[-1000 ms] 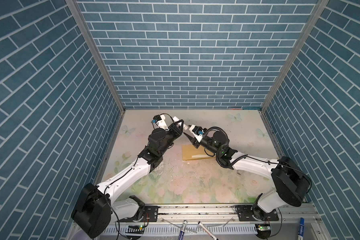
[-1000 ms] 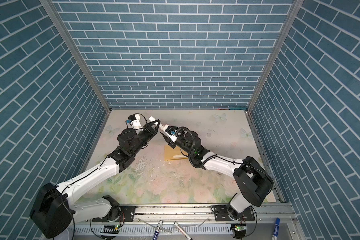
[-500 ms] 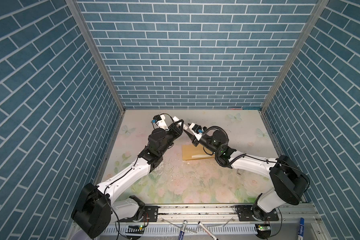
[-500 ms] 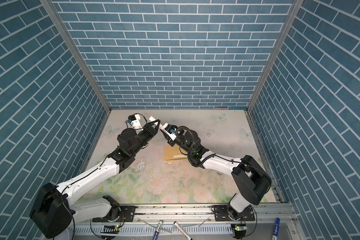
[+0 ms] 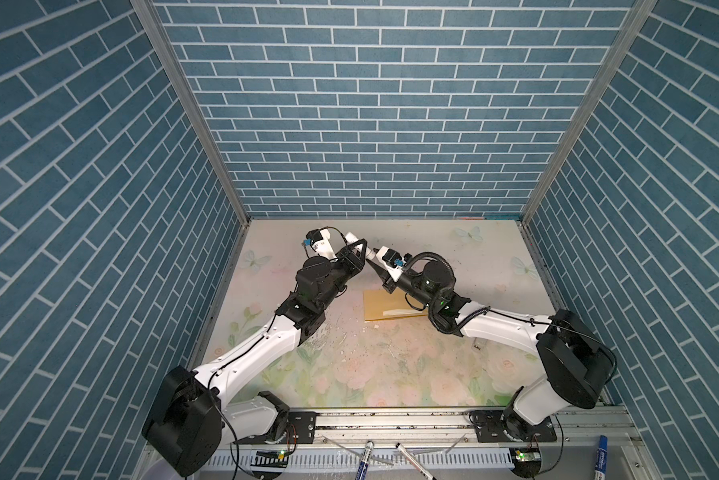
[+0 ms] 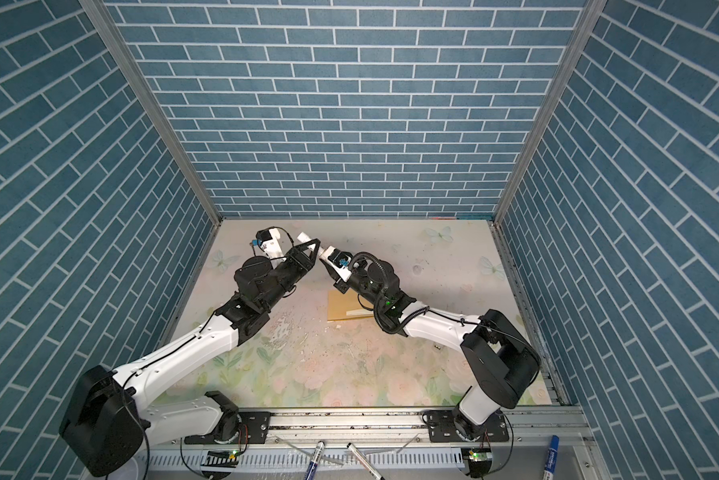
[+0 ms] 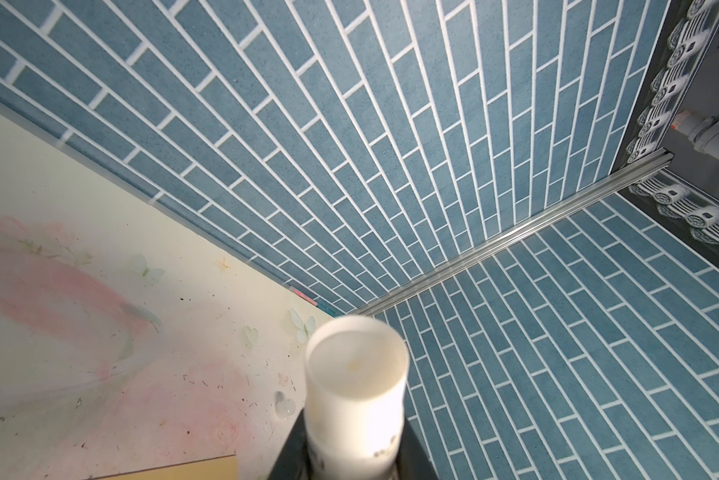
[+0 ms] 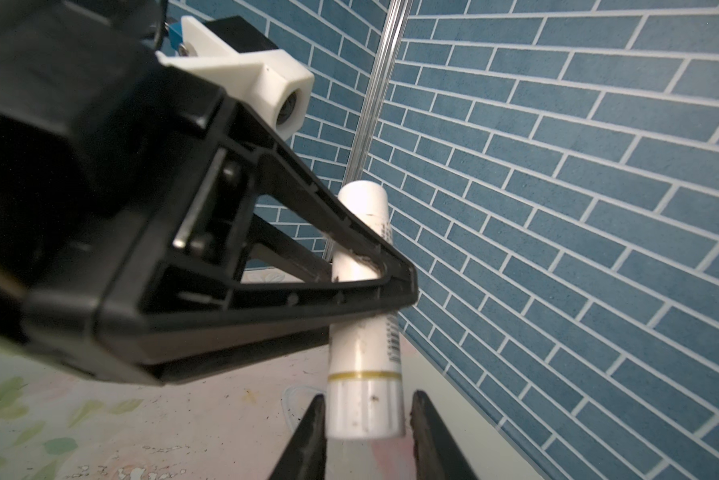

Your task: Place the letter into the envelope and seal it

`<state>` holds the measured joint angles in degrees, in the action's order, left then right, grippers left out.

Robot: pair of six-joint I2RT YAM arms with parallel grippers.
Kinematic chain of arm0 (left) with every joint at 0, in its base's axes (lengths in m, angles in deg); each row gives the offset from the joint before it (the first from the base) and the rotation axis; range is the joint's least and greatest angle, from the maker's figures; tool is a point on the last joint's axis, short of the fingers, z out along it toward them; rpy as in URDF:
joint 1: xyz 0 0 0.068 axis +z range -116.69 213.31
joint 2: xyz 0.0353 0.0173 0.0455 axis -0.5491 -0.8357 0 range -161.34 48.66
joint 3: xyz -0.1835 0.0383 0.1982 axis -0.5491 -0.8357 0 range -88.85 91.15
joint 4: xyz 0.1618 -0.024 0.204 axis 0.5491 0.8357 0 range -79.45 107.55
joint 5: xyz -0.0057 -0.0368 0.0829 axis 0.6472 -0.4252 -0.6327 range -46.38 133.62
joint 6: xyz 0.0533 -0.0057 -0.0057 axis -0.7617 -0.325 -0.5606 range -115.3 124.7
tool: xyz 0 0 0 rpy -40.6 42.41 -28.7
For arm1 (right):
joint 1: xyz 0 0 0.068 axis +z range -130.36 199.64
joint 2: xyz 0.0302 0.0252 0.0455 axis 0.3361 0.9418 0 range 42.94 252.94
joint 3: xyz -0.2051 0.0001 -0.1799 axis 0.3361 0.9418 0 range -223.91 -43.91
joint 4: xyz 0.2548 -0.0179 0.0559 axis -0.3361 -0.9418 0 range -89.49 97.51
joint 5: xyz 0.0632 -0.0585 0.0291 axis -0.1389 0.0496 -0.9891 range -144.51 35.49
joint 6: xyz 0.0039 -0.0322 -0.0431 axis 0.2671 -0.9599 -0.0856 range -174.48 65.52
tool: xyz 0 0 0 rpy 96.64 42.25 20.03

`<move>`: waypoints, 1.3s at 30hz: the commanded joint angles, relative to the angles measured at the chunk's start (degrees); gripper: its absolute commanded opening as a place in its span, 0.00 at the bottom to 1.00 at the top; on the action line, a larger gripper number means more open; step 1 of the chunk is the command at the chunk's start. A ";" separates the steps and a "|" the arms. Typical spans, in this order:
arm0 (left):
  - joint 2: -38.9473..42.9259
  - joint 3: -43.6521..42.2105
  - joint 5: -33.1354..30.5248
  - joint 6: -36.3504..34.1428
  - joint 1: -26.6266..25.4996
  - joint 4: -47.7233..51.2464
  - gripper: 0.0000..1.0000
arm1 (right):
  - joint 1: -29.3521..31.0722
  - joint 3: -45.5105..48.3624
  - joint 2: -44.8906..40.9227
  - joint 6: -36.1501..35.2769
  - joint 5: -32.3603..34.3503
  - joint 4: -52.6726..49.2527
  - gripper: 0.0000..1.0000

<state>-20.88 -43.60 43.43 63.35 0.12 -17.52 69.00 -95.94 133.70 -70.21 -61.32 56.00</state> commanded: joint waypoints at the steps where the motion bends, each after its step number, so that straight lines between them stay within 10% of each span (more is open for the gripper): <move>1: 0.75 -0.17 0.19 -1.44 -0.21 -0.24 0.00 | 0.30 -3.78 0.44 0.41 0.04 2.64 0.33; 17: 0.44 0.12 1.65 -8.15 -0.21 0.47 0.00 | -0.04 -5.10 -0.85 6.77 -3.73 0.03 0.05; 26: 1.68 -2.56 10.25 -21.96 -0.21 -9.57 0.00 | -12.20 -11.62 1.63 47.28 -39.95 7.38 0.00; 32: 2.90 -2.63 13.17 -25.42 -0.21 -10.16 0.00 | -15.65 -15.26 8.47 69.89 -50.15 25.20 0.00; 39: 2.64 -1.52 10.46 -22.00 -0.23 -8.83 0.00 | -15.88 -14.98 7.91 63.75 -50.19 18.78 0.07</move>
<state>-18.28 -44.58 52.90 41.43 0.23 -29.41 54.14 -107.92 143.76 -8.73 -113.36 73.03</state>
